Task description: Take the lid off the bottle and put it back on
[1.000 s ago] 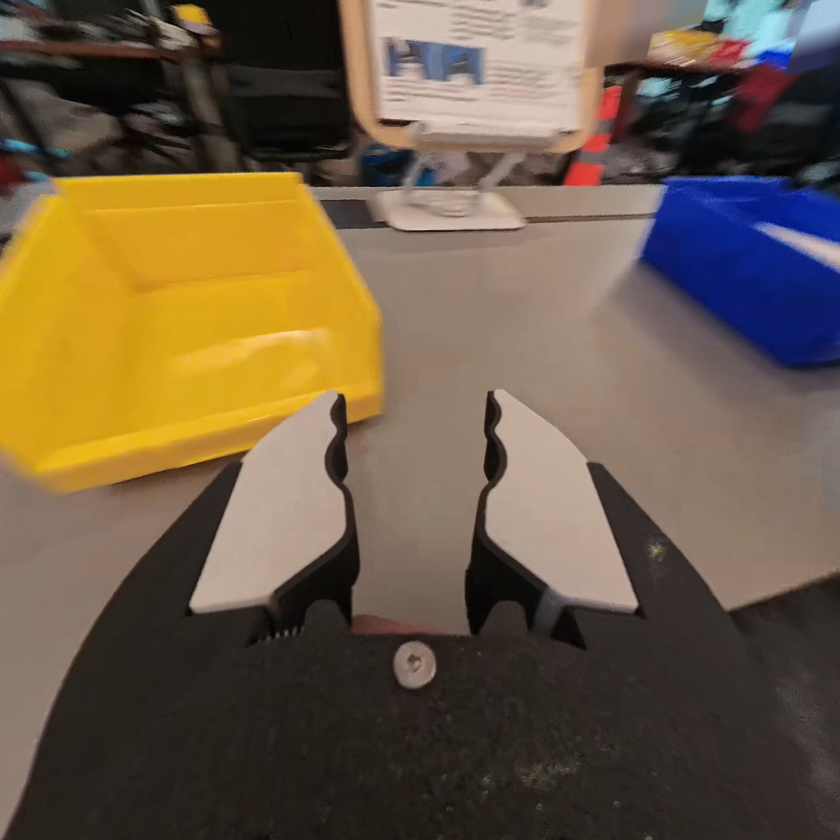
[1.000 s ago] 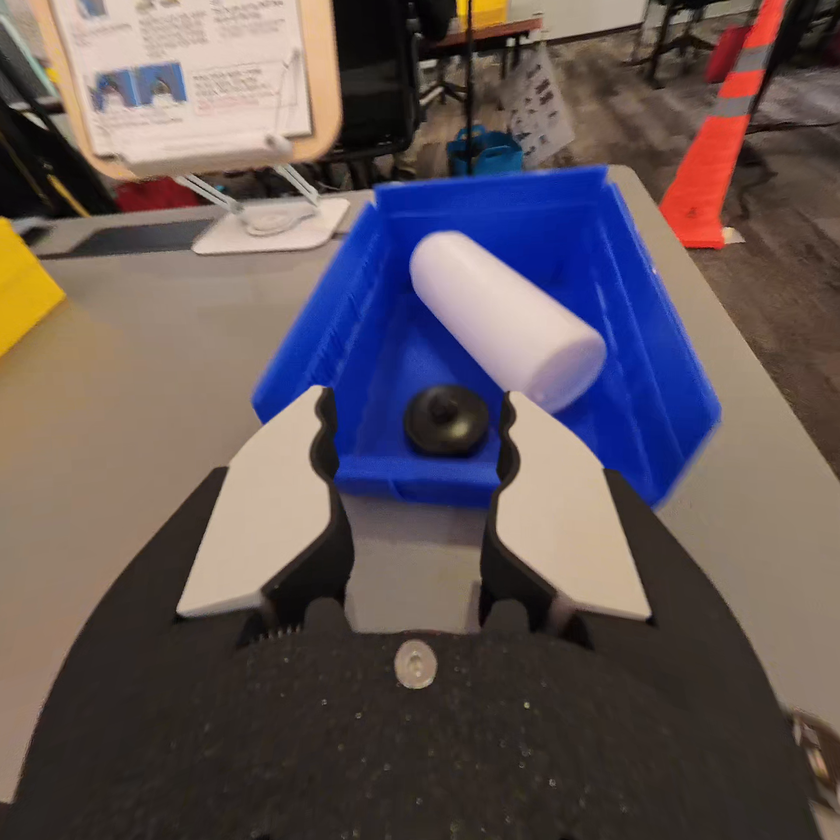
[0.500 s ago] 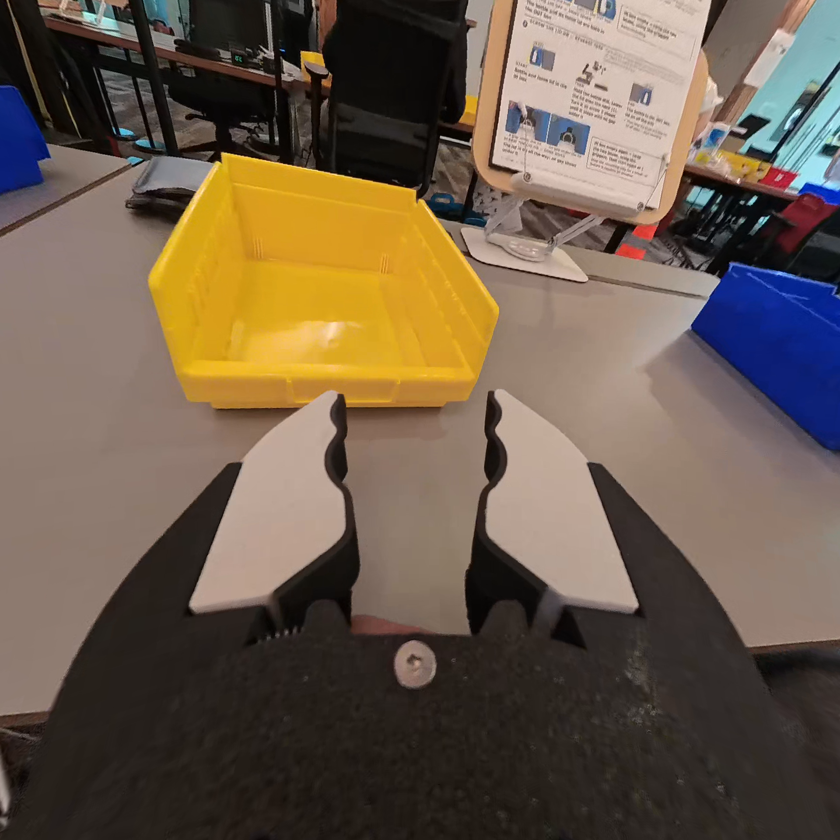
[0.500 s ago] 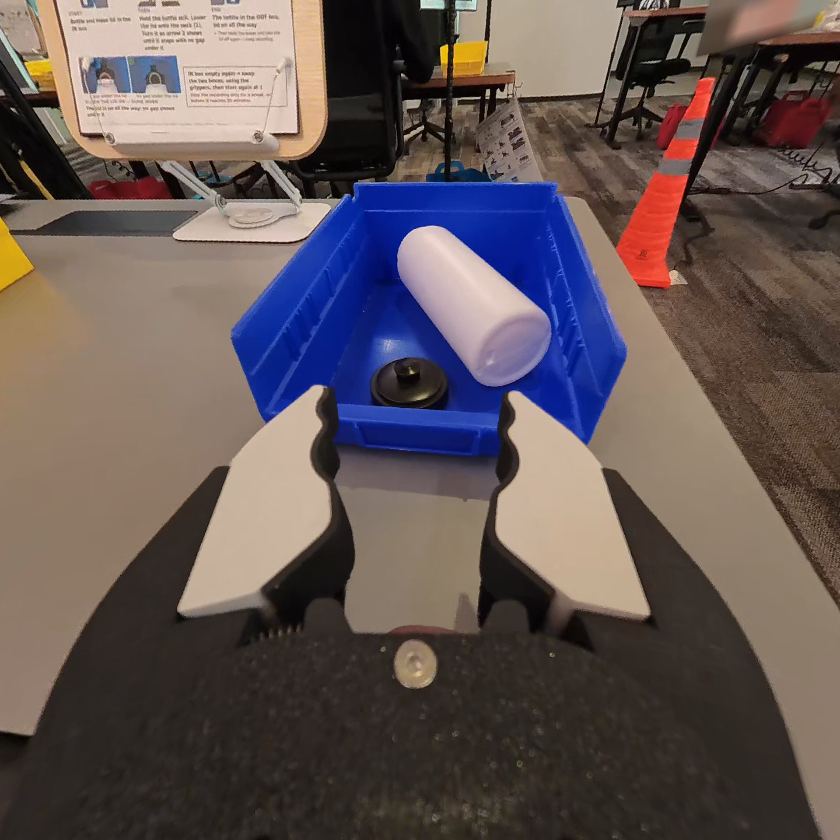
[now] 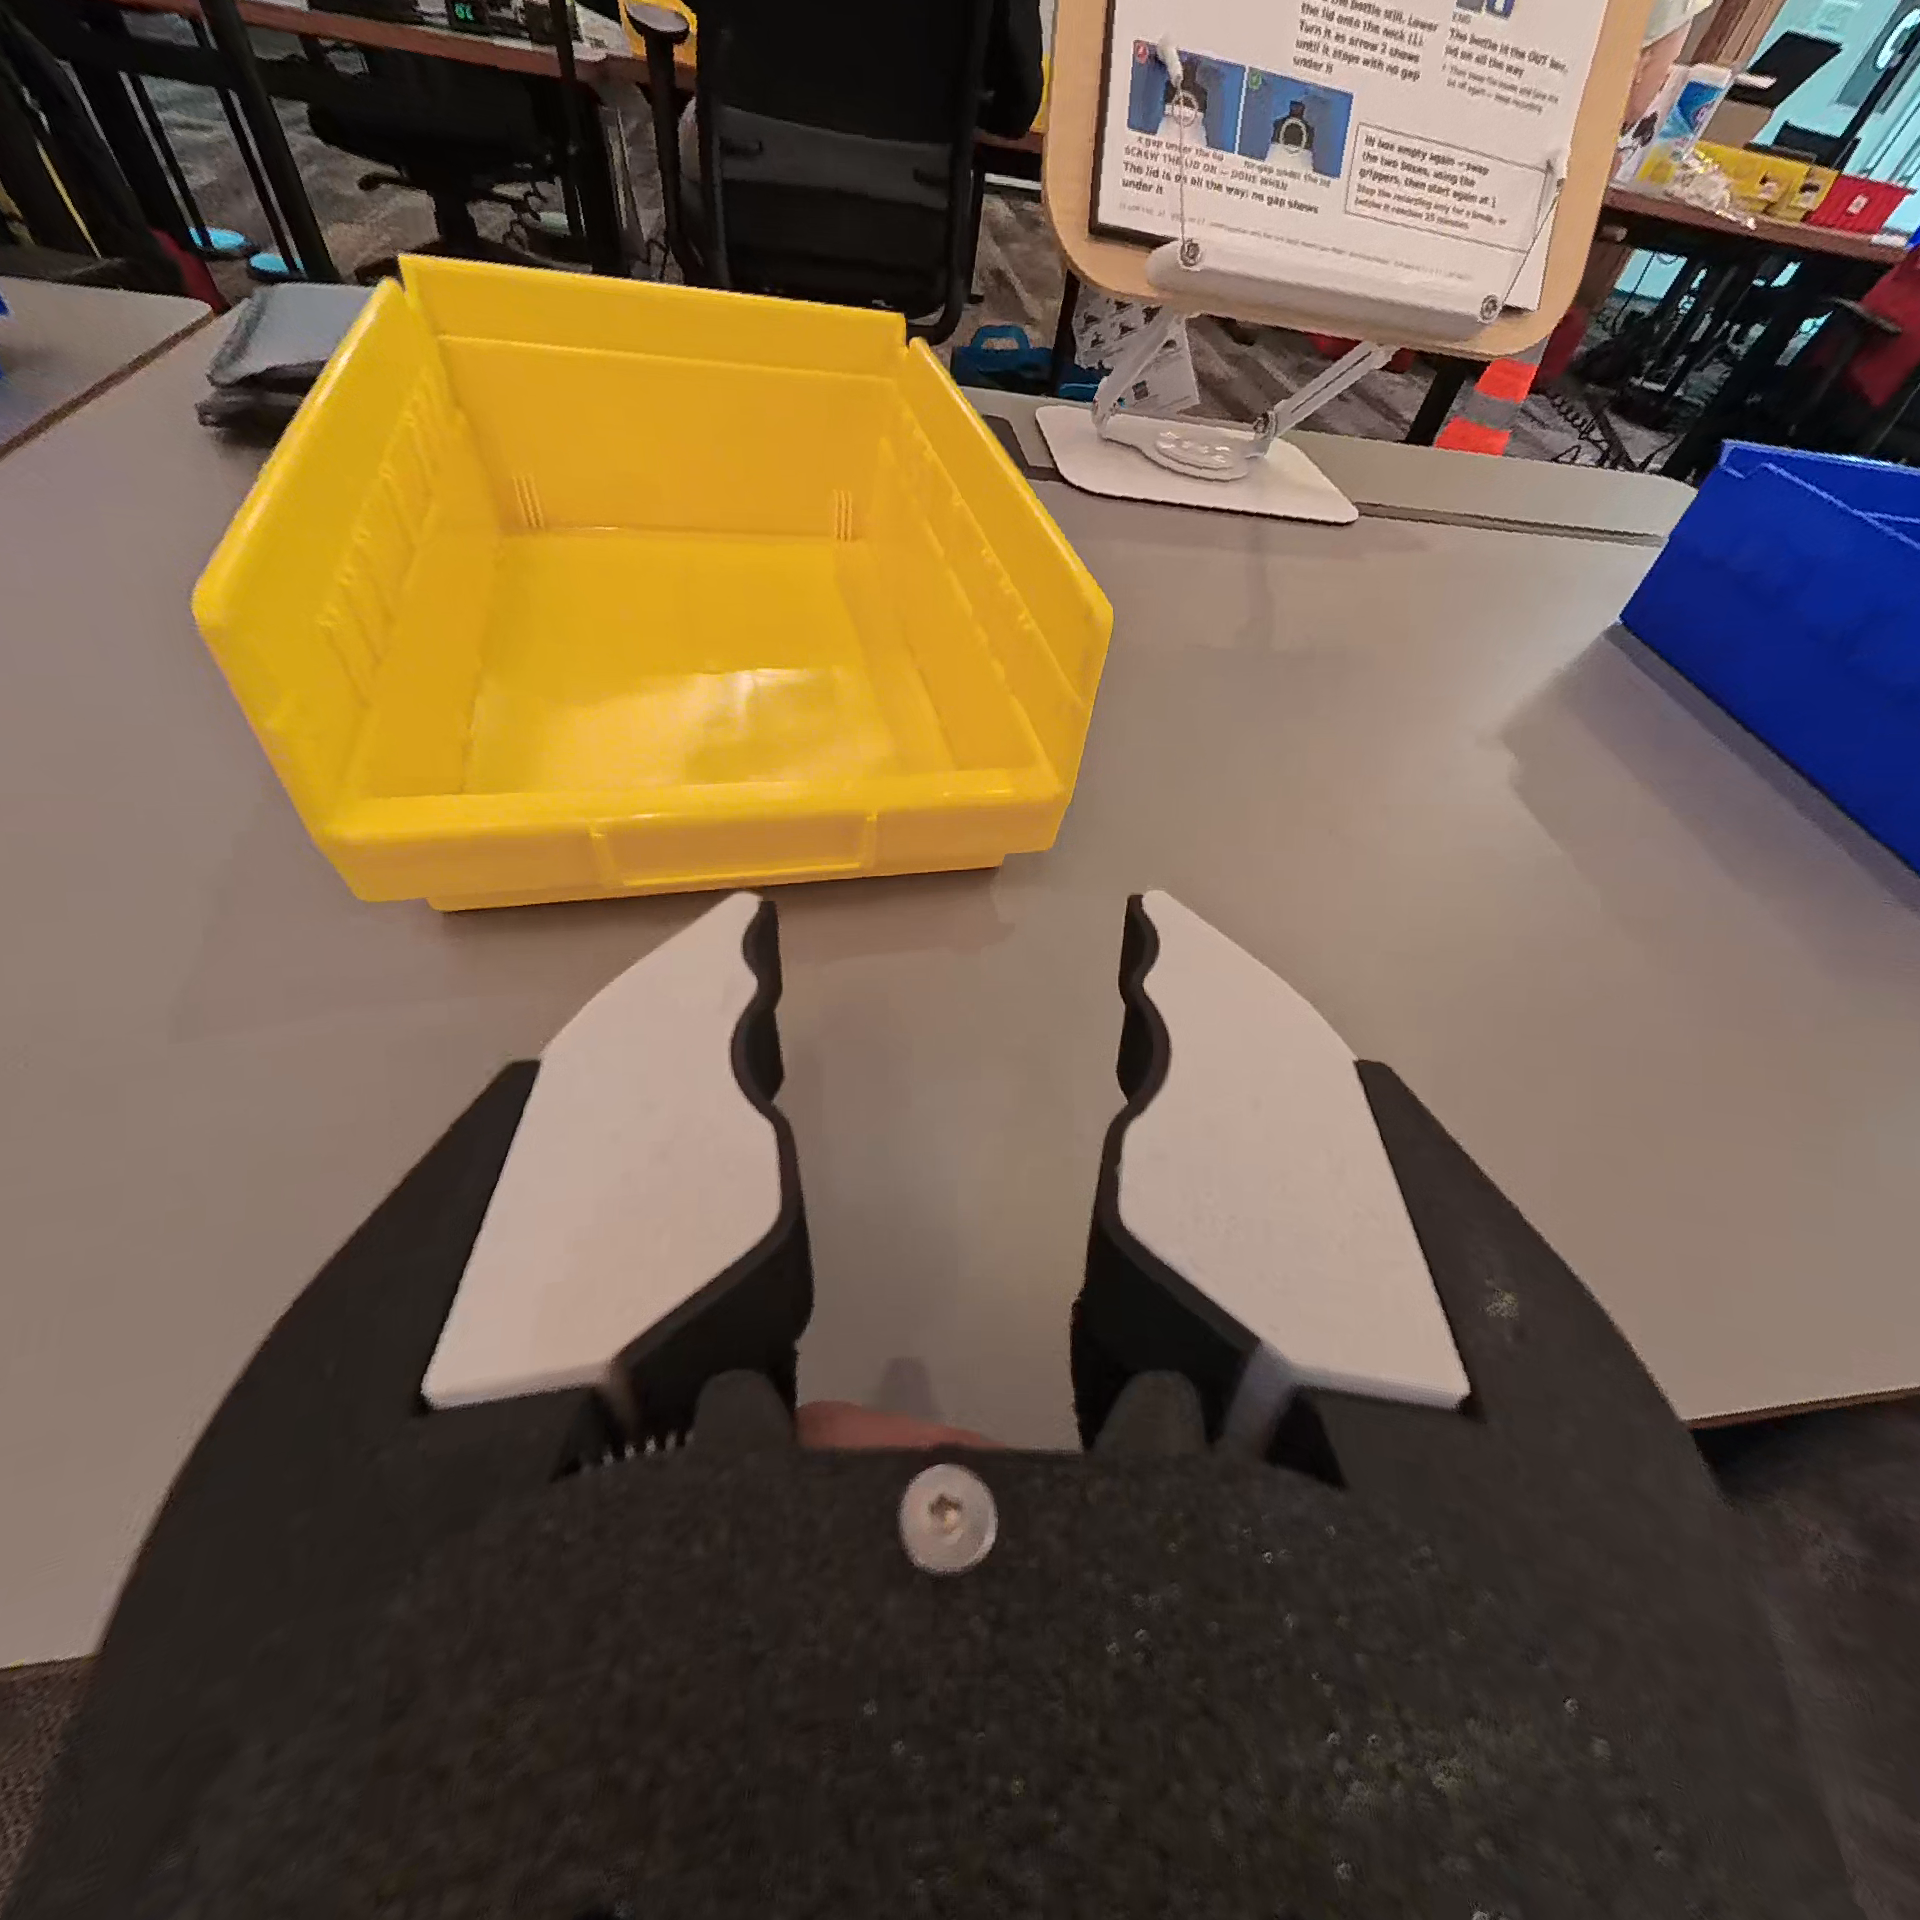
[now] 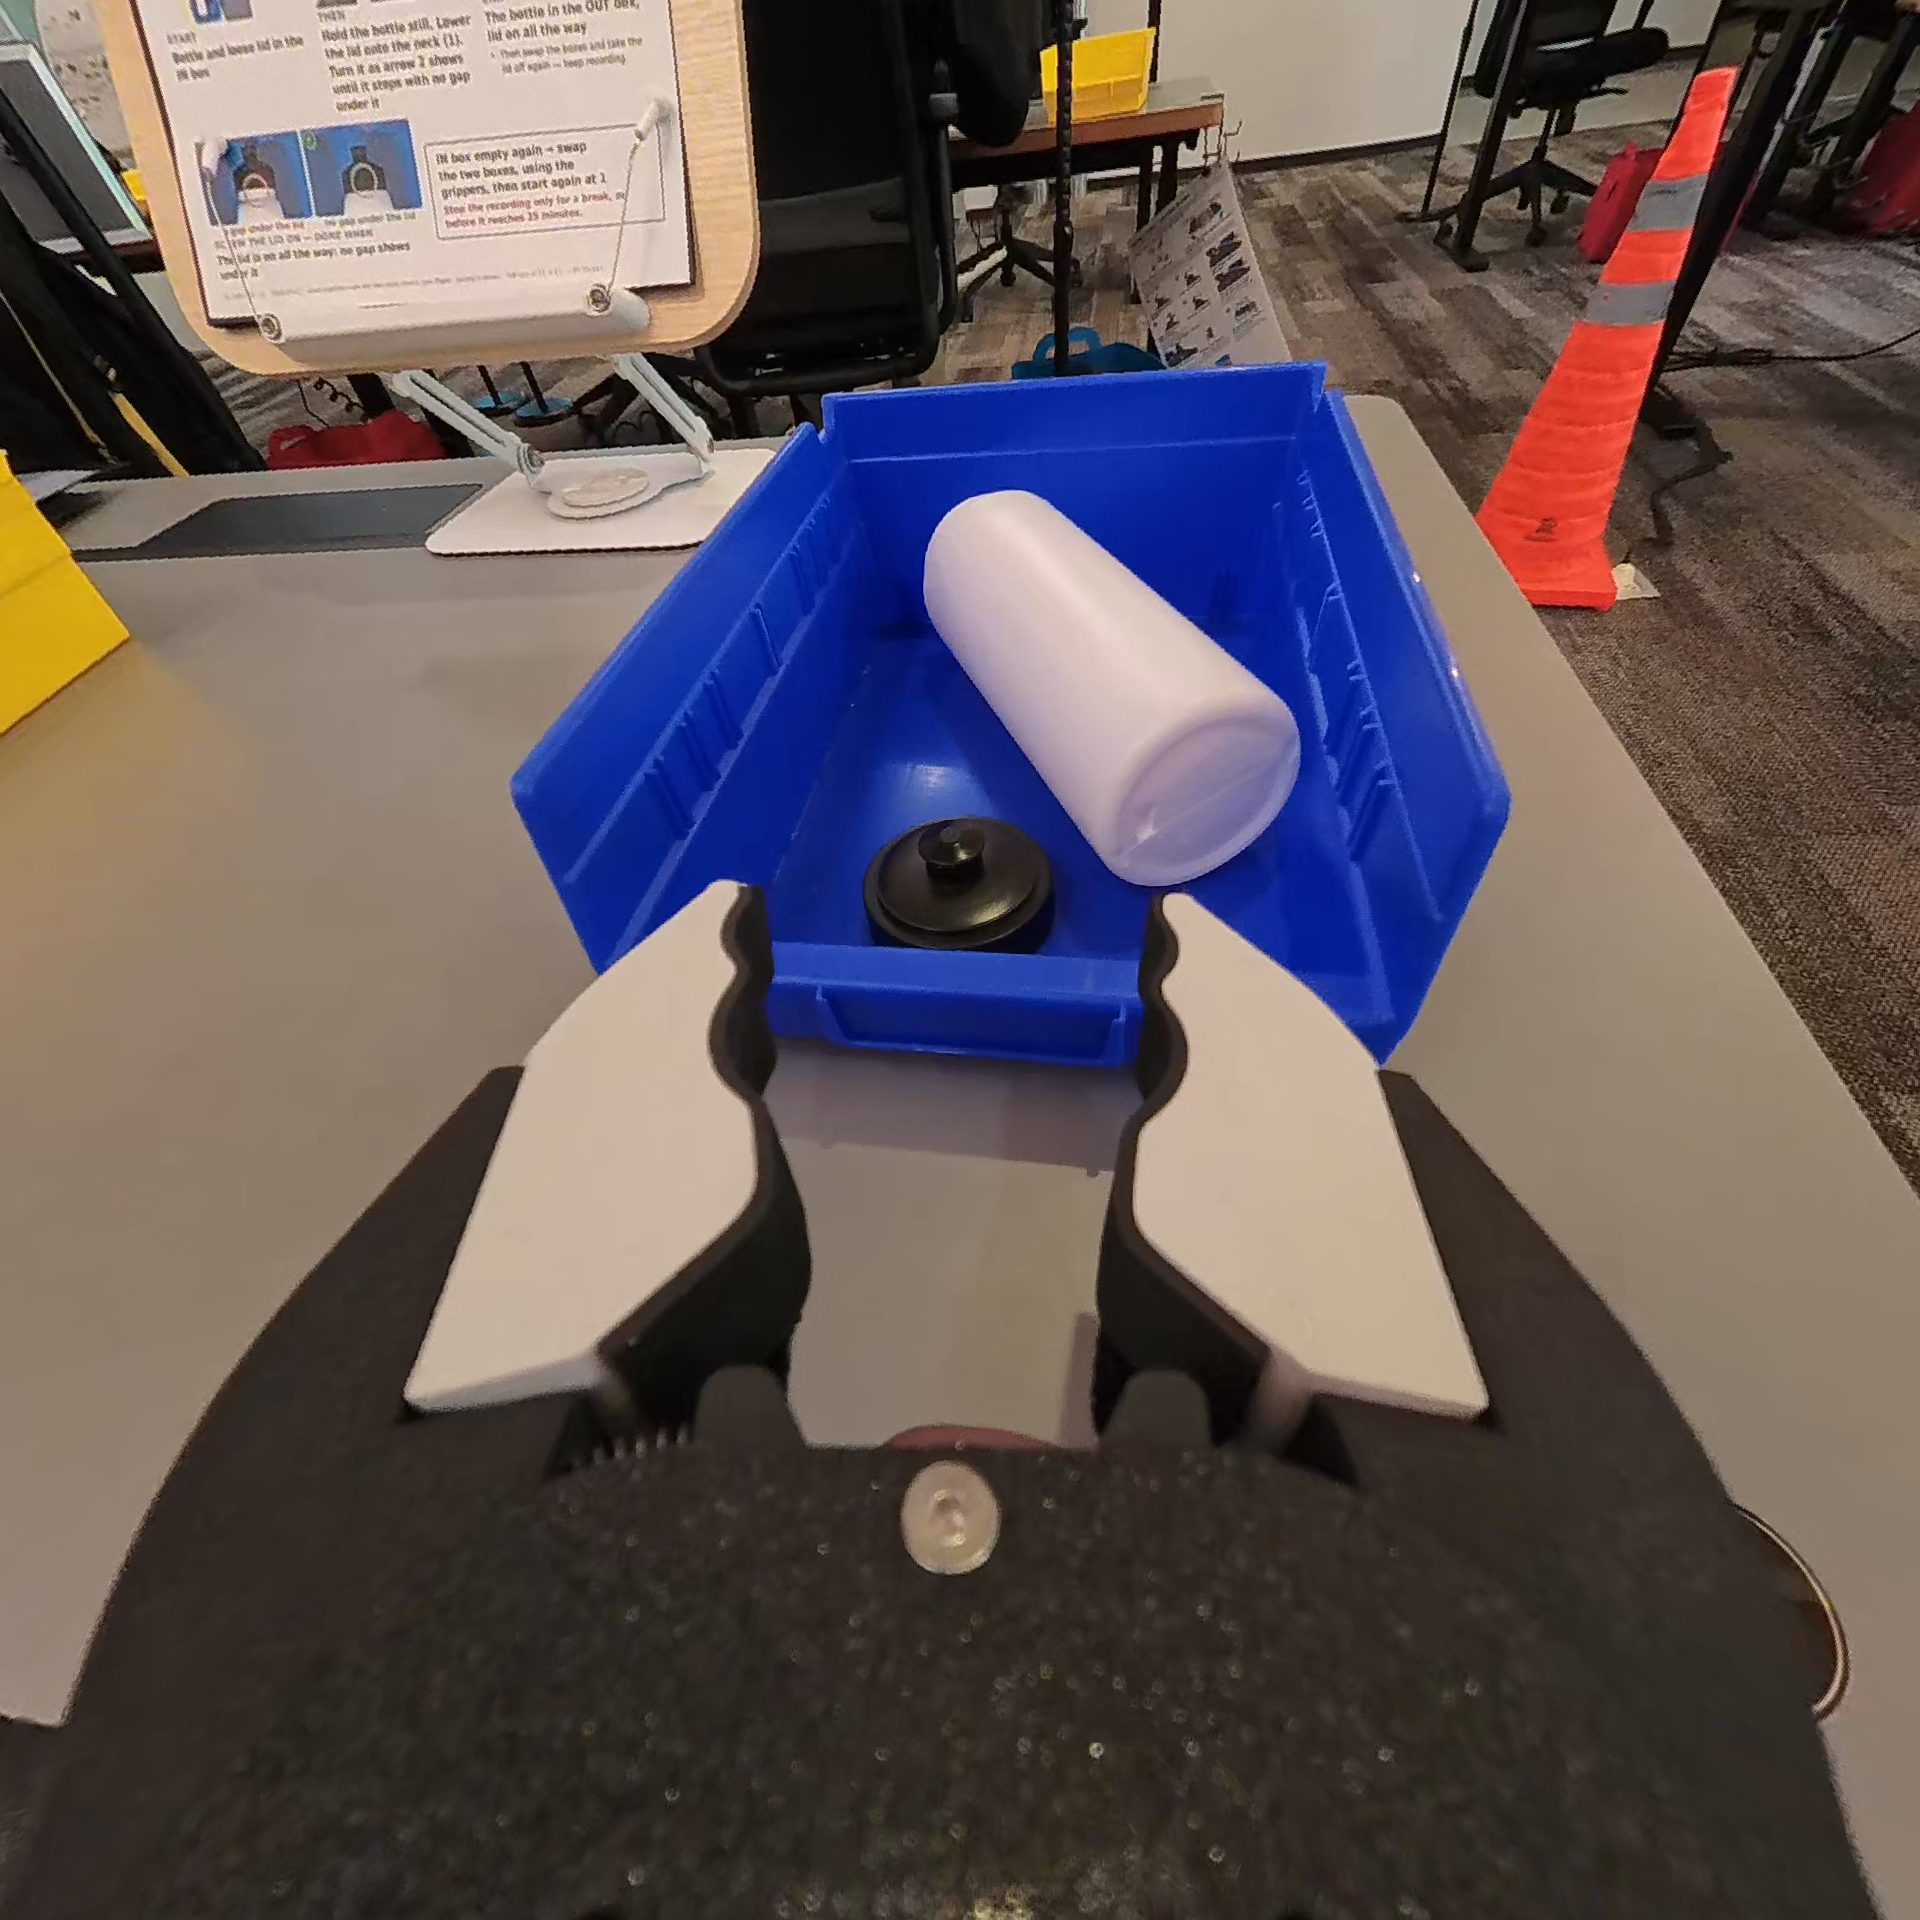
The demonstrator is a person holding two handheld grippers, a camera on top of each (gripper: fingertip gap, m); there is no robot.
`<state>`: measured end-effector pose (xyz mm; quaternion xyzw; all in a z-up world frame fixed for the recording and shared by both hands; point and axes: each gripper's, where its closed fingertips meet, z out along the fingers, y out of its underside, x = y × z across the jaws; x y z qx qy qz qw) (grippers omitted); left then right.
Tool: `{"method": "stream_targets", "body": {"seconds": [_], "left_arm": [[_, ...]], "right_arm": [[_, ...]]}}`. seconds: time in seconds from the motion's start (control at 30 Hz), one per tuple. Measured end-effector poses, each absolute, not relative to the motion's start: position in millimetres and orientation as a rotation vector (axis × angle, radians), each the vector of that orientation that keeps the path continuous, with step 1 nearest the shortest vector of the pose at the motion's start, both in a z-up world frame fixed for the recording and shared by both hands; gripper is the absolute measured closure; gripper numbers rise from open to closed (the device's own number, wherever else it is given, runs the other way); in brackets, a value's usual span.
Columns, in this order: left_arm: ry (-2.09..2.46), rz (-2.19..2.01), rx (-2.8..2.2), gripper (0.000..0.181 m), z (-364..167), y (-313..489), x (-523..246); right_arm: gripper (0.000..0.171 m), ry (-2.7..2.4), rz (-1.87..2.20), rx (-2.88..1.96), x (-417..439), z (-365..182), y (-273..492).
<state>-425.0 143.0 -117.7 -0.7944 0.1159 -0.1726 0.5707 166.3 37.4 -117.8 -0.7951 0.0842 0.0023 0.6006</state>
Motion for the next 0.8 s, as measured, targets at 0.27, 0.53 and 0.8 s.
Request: {"method": "stream_targets", "body": {"seconds": [0.27,0.53,0.8], "left_arm": [[0.280,-0.425,-1.860,0.119,-117.3,140.9,-422.7],[0.320,-0.429,-1.870,0.119,-120.1,137.9,-415.6],[0.446,-0.388,-1.857,0.118,-120.1,129.1,-389.8]], "right_arm": [[0.101,0.167,0.016,-1.859,155.3,-120.1,42.5],[0.056,-0.036,0.177,-1.984,47.6,-143.6,94.4],[0.073,-0.220,0.277,-2.024,5.1,-153.9,116.5]]}}
